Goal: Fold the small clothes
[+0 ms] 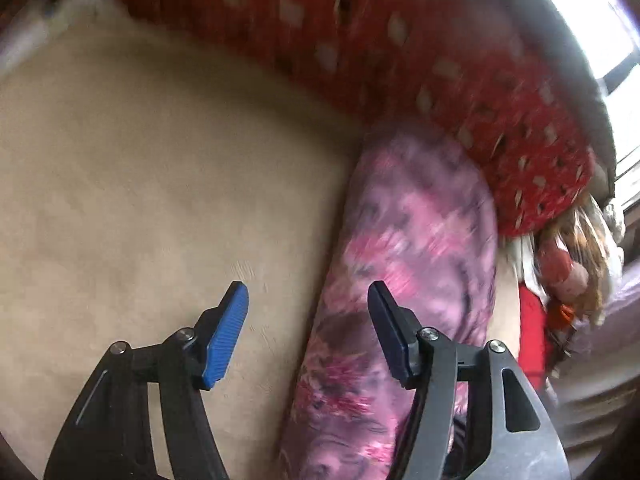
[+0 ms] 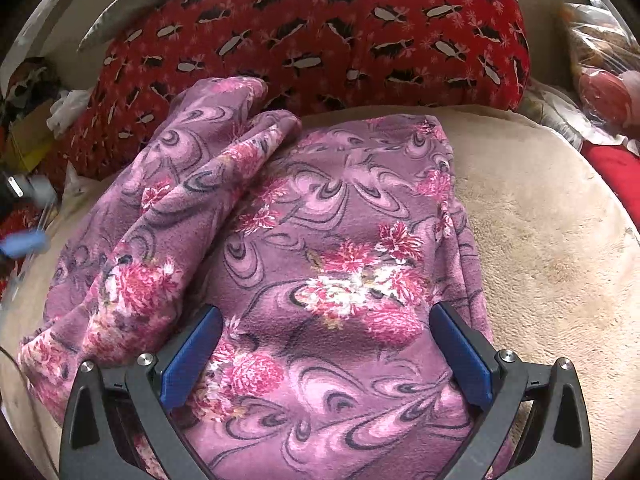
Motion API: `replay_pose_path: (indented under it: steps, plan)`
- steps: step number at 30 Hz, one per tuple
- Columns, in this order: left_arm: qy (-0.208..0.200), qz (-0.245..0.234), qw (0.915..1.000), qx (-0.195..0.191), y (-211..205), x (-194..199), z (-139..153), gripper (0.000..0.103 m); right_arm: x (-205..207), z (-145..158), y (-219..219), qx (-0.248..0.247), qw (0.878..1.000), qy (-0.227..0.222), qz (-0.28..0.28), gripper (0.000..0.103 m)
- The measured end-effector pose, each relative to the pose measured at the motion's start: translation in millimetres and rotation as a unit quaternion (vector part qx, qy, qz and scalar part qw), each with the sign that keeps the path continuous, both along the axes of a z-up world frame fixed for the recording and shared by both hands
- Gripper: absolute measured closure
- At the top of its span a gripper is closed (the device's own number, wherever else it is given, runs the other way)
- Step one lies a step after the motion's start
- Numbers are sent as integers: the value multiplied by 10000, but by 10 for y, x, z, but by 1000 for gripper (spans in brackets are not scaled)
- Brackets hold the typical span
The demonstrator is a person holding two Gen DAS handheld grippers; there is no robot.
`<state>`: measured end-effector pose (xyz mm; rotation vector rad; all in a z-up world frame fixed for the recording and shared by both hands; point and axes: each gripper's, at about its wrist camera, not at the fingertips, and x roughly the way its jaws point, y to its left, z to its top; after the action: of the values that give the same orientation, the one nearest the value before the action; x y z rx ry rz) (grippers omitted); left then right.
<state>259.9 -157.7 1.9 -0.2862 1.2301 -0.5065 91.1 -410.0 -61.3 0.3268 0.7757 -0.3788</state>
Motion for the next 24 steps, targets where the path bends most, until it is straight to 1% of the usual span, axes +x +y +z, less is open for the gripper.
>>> replay_pose_path:
  steps: [1, 2, 4, 6, 7, 9, 10, 12, 13, 14, 17, 19, 21, 22, 23, 24]
  plan:
    - [263, -92, 9996, -63, -28, 40, -128, 42, 7, 4, -7, 20, 10000, 25, 6, 0]
    - [313, -82, 9994, -121, -24, 50, -159, 42, 15, 16, -18, 57, 10000, 80, 11, 0]
    - [238, -192, 9994, -187, 2, 54, -115, 46, 37, 50, -32, 118, 9996, 255, 48, 0]
    - [313, -353, 9981, -389, -1, 62, -103, 60, 23, 98, -39, 152, 9989, 436, 103, 0]
    - [365, -372, 9975, -477, -32, 71, -112, 61, -22, 147, -63, 191, 9988, 446, 69, 2]
    - [474, -335, 9966, -579, -48, 105, -143, 62, -142, 240, -141, 355, 9988, 284, -169, 8]
    - [581, -302, 9955, -689, -57, 124, -164, 62, -219, 308, -212, 567, 9977, 99, -351, 10]
    - [646, -292, 9945, -774, -108, 126, -192, 62, -299, 409, -303, 1056, 9925, -355, -505, 9]
    - [627, -309, 9946, -763, -119, 104, -190, 62, -282, 444, -322, 1318, 9889, -532, -441, 9]
    - [578, -324, 9951, -733, -116, 85, -174, 62, -223, 466, -315, 1522, 9860, -603, -333, 9]
    - [380, -394, 9970, -549, -175, 66, -125, 62, 5, 510, -207, 1761, 9819, -693, -25, 9]
    - [238, -445, 9979, -414, -211, 48, -92, 62, 137, 516, -110, 1753, 9823, -647, 112, 11]
    - [138, -487, 9983, -301, -241, 36, -70, 61, 297, 485, -23, 1657, 9845, -503, 267, 19]
    - [65, -508, 9985, -213, -253, 29, -54, 59, 372, 455, 13, 1579, 9861, -361, 358, 37]
    - [17, -527, 9985, -159, -262, 22, -40, 57, 406, 421, 64, 1591, 9856, -302, 496, 69]
    - [-20, -539, 9985, -100, -267, 16, -25, 57, 437, 407, 70, 1604, 9846, -267, 641, 82]
